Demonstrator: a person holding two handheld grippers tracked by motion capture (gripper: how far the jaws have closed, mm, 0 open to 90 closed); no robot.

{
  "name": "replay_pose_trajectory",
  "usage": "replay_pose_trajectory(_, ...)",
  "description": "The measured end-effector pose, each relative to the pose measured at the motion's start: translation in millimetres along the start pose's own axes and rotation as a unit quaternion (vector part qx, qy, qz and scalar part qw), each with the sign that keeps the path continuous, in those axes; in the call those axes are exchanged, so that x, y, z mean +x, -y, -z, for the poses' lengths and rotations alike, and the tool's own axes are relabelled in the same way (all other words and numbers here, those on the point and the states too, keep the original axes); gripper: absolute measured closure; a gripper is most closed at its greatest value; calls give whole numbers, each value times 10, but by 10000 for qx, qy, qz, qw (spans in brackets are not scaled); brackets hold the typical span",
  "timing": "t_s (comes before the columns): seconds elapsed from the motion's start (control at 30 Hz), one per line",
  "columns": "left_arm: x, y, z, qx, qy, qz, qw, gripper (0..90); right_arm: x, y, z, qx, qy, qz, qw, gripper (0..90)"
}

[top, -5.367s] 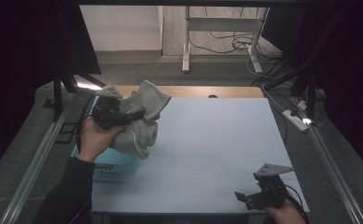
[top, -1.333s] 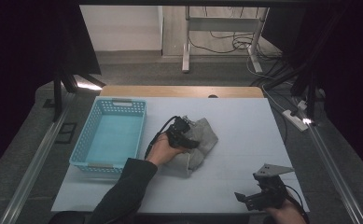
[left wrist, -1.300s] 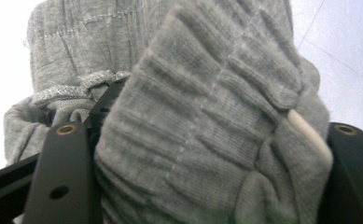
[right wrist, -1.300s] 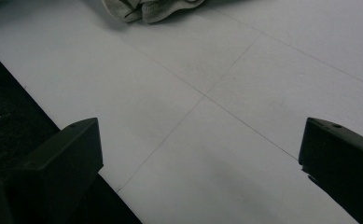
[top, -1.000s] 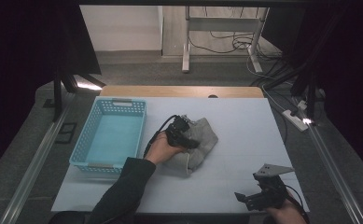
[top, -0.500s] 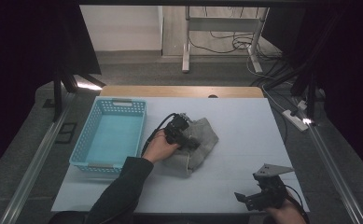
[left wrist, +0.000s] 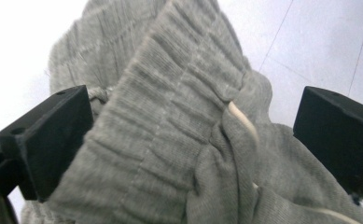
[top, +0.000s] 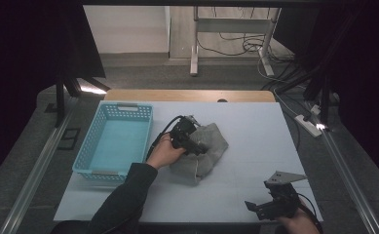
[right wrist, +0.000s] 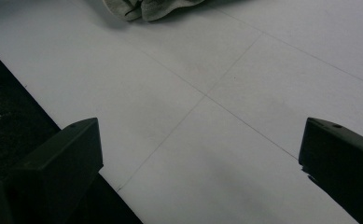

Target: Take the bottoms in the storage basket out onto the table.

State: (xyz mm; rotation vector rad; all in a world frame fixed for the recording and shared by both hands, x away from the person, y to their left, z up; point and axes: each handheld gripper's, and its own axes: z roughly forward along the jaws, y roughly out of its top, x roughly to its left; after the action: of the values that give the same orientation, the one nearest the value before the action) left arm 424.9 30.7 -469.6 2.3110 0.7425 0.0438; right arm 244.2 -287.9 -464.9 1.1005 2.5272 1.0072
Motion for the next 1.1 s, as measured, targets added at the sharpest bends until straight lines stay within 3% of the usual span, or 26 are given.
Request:
replay_pose_trajectory(0.2,8,-21,96,-188,126,-48,9997,1,-1,-1,-1,5,4,8,10000,0)
replay_pose_trajectory(0.37,68,-13,156,-362,468,184,9981,0,0,-1,-1,14,6,1,10000,0)
replay_pose_trajectory(0.6,93,15,231,-468,611,141,9969,0,-2,-2,-4,17,7,0,10000,0)
replay_pose_trajectory(0.87,73,45,303,-446,560,-86,9974,0,-1,-3,-5,22,14,3,10000,0)
replay_pose_trajectory(1.1,32,55,344,-438,542,-116,9975,0,0,-2,-1,8,14,4,10000,0)
